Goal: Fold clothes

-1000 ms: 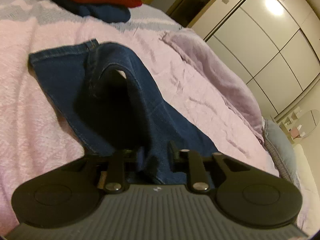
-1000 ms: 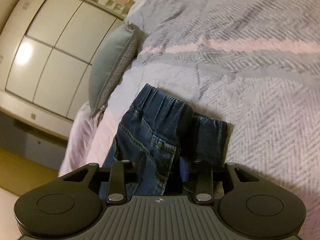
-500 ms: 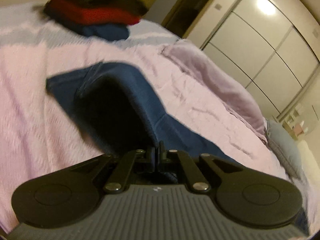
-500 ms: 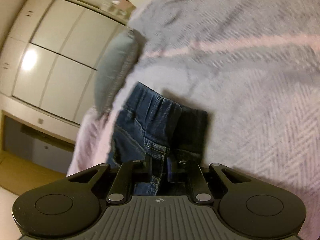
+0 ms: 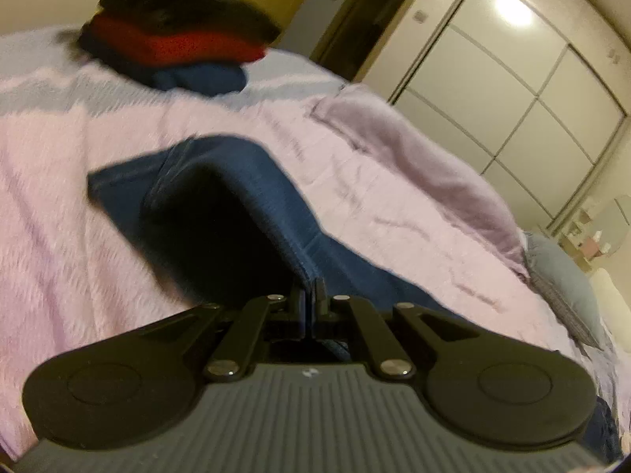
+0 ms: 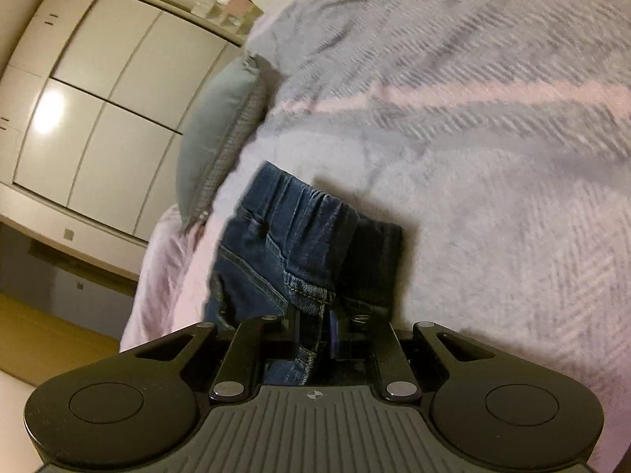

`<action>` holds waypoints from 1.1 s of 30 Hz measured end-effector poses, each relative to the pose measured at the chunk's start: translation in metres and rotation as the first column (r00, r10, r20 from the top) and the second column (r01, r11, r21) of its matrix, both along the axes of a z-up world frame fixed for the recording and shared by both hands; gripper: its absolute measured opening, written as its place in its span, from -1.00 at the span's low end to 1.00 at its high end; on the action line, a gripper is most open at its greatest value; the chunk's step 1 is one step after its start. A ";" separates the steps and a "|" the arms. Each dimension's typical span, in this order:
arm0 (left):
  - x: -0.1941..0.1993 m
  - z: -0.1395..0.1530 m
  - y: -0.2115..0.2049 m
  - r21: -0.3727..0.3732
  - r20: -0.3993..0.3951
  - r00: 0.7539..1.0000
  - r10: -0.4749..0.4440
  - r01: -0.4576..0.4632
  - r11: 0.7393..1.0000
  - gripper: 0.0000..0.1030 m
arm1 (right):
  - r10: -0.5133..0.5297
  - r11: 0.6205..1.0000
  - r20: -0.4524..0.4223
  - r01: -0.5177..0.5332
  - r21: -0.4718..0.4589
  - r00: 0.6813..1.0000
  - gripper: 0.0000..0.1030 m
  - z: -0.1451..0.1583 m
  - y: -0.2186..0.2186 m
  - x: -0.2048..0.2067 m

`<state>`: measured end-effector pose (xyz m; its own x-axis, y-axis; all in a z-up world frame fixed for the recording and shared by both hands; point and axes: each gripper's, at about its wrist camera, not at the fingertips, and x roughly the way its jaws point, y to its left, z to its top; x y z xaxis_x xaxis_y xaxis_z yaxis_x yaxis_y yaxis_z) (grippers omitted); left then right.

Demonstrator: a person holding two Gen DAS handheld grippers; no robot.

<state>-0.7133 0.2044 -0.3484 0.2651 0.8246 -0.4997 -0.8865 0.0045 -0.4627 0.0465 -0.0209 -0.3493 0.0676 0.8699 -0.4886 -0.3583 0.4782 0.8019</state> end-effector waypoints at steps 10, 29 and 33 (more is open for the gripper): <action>-0.006 -0.028 0.006 -0.094 0.022 1.000 0.019 -0.017 0.995 -0.91 | 0.034 0.999 0.047 -0.032 -0.039 0.998 -0.73 -0.016 -0.002 -0.007; -0.065 0.038 0.042 0.235 0.017 1.000 0.014 -0.017 0.972 -0.99 | 0.079 0.993 0.089 -0.070 -0.095 0.993 -0.63 -0.023 0.010 -0.022; -0.066 0.036 0.043 0.198 -0.122 0.992 -0.016 0.040 0.979 -0.91 | 0.071 0.994 0.084 -0.063 -0.091 0.994 -0.63 -0.024 0.011 -0.022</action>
